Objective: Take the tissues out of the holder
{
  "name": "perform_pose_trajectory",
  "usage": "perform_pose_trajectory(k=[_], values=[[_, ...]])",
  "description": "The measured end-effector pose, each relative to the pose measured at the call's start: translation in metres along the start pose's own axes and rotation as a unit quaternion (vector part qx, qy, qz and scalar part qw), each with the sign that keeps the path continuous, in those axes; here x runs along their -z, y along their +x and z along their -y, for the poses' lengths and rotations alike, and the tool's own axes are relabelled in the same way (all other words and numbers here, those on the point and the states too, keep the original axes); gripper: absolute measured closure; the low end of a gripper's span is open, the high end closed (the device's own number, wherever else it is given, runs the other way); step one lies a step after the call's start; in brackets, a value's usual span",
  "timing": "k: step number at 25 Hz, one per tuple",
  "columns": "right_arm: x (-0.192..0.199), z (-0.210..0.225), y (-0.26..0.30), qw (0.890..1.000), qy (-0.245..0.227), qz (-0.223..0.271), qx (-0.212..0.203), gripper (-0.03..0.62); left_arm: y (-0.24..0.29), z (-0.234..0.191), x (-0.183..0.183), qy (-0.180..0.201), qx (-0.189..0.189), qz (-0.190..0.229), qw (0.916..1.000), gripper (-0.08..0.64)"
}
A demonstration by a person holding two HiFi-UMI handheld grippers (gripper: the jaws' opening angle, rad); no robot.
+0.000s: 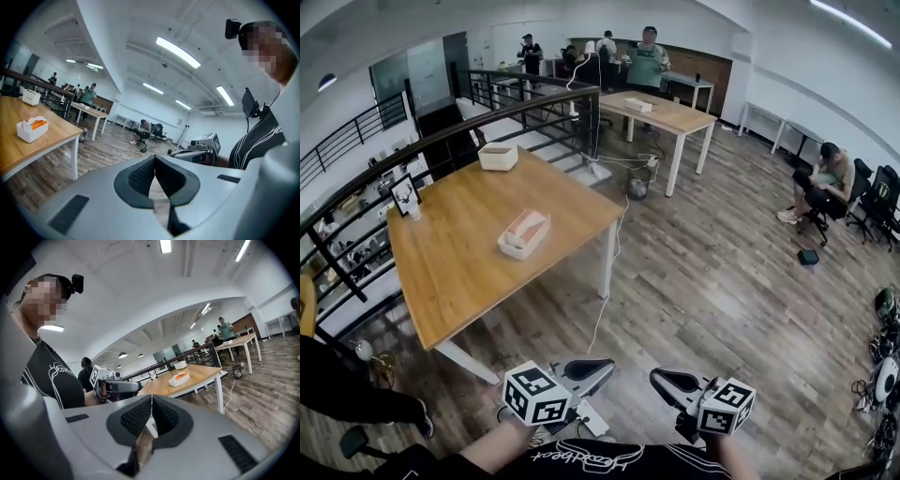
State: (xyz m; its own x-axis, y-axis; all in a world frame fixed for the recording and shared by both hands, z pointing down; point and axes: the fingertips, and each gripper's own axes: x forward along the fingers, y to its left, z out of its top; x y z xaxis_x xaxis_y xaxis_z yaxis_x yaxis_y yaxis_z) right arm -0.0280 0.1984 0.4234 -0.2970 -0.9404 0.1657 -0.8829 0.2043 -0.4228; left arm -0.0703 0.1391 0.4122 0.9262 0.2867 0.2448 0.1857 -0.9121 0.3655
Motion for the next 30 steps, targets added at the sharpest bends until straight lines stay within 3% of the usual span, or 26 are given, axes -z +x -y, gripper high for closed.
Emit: perform_pose_trajectory(k=[6,20,30], values=[[-0.033,0.035,0.035,1.0,-0.012,0.0,-0.002,0.575,0.012,-0.055,-0.038,0.012,-0.009,0.014,0.9998,0.548],[-0.055,0.064,0.105,0.997,-0.04,-0.021,-0.055,0.575,-0.002,-0.125,-0.05,0.0,-0.05,0.045,0.9977,0.546],[-0.08,0.148,0.18,0.987,-0.027,-0.053,-0.148,0.575,0.033,-0.217,-0.067,-0.028,-0.14,0.059,0.988,0.548]])
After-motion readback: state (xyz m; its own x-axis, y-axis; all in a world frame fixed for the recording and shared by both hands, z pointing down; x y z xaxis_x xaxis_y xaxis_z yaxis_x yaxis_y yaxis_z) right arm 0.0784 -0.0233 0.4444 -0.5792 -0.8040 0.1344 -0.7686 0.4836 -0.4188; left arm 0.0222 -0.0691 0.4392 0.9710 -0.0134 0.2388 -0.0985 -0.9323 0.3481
